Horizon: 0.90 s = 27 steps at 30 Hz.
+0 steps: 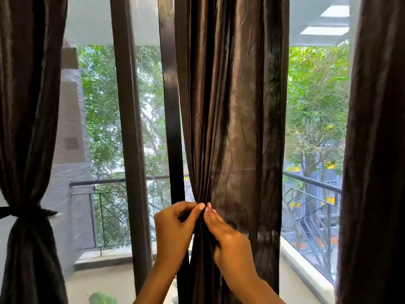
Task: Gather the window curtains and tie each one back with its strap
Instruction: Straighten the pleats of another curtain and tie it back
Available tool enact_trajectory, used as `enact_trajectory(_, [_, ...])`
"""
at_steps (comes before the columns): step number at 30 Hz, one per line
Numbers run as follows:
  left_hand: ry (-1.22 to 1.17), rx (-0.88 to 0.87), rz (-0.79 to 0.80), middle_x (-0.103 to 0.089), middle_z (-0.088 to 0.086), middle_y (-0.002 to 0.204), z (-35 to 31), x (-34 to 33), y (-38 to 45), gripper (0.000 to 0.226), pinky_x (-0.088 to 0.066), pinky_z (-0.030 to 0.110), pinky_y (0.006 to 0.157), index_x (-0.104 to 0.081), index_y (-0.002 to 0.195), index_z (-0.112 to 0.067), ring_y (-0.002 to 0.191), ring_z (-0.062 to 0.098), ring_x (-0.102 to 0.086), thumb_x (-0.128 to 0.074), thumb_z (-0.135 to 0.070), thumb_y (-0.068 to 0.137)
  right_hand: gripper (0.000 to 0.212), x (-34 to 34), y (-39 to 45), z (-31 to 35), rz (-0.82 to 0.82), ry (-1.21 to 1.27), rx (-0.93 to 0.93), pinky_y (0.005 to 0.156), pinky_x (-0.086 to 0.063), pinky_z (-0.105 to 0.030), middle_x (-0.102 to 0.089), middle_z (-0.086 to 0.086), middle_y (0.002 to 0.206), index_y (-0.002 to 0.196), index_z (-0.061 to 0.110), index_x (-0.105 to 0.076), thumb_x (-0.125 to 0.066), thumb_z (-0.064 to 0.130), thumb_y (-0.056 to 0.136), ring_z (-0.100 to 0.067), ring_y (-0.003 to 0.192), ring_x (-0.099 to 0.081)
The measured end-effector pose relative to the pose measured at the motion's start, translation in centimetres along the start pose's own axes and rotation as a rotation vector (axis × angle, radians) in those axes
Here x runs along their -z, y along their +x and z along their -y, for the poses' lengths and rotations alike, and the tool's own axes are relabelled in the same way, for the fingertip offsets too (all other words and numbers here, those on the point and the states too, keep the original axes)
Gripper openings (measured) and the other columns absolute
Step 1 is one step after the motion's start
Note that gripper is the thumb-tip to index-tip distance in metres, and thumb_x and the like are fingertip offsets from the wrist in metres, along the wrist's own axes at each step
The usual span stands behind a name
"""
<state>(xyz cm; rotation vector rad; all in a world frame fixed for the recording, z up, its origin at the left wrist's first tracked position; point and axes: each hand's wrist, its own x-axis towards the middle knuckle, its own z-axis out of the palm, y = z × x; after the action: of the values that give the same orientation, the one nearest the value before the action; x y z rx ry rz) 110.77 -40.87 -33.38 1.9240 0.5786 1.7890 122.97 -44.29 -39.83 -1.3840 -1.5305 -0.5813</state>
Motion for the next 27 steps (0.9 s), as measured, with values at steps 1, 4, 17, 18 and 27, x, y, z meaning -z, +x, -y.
enact_trajectory(1, [-0.002, 0.004, 0.012, -0.071, -0.018, 0.069, -0.1, 0.1, 0.1, 0.021, -0.050, 0.010, 0.062, -0.074, 0.073, -0.032, 0.065, -0.003, -0.068, -0.078, -0.012, 0.074, 0.094, -0.2, -0.1, -0.1, 0.003, 0.028, 0.004, 0.101, -0.023, 0.002, -0.042, 0.010, 0.144, 0.140, 0.022, -0.045, -0.061, -0.019, 0.056, 0.011, 0.134, -0.024])
enact_trajectory(4, [0.038, 0.016, 0.014, -0.071, -0.013, 0.063, 0.4, 0.2, 0.6, 0.008, -0.052, 0.016, 0.059, -0.076, 0.070, -0.025, 0.062, -0.001, -0.067, -0.081, -0.018, 0.071, 0.061, 0.3, 0.4, 0.0, 0.106, 0.102, 0.034, 0.111, -0.030, -0.018, -0.031, 0.019, 0.145, 0.138, 0.021, -0.047, -0.052, 0.010, 0.078, 0.008, 0.135, -0.024])
enact_trajectory(17, [0.082, 0.134, -0.048, -0.072, -0.009, 0.064, 2.2, 1.1, 1.5, 0.004, -0.056, 0.025, 0.065, -0.077, 0.072, -0.017, 0.063, 0.002, -0.069, -0.081, -0.016, 0.071, 0.095, 10.2, 22.9, 1.2, -0.354, 0.486, -0.425, 0.098, -0.046, -0.036, -0.059, -0.009, 0.129, 0.139, 0.008, -0.039, -0.088, 0.032, 0.061, -0.022, 0.117, -0.057])
enact_trajectory(18, [0.084, 0.134, -0.041, -0.072, -0.010, 0.064, 2.1, 1.0, 1.4, 0.005, -0.057, 0.026, 0.065, -0.077, 0.071, -0.020, 0.063, 0.001, -0.069, -0.081, -0.017, 0.072, 0.070, 9.8, 22.7, 1.4, -0.358, 0.374, -0.381, 0.090, -0.049, -0.036, -0.066, -0.009, 0.118, 0.127, 0.009, -0.054, -0.085, 0.025, 0.066, -0.025, 0.109, -0.062])
enact_trajectory(27, [0.104, 0.071, -0.043, -0.061, -0.030, 0.054, 1.1, 0.3, 0.7, 0.020, -0.049, 0.006, 0.062, -0.072, 0.066, -0.031, 0.061, -0.009, -0.064, -0.083, -0.014, 0.069, 0.062, 5.8, 14.2, 1.3, -0.517, -0.478, 0.040, 0.104, -0.036, -0.037, -0.049, -0.016, 0.141, 0.129, 0.001, -0.056, -0.034, 0.001, 0.071, -0.030, 0.128, -0.049])
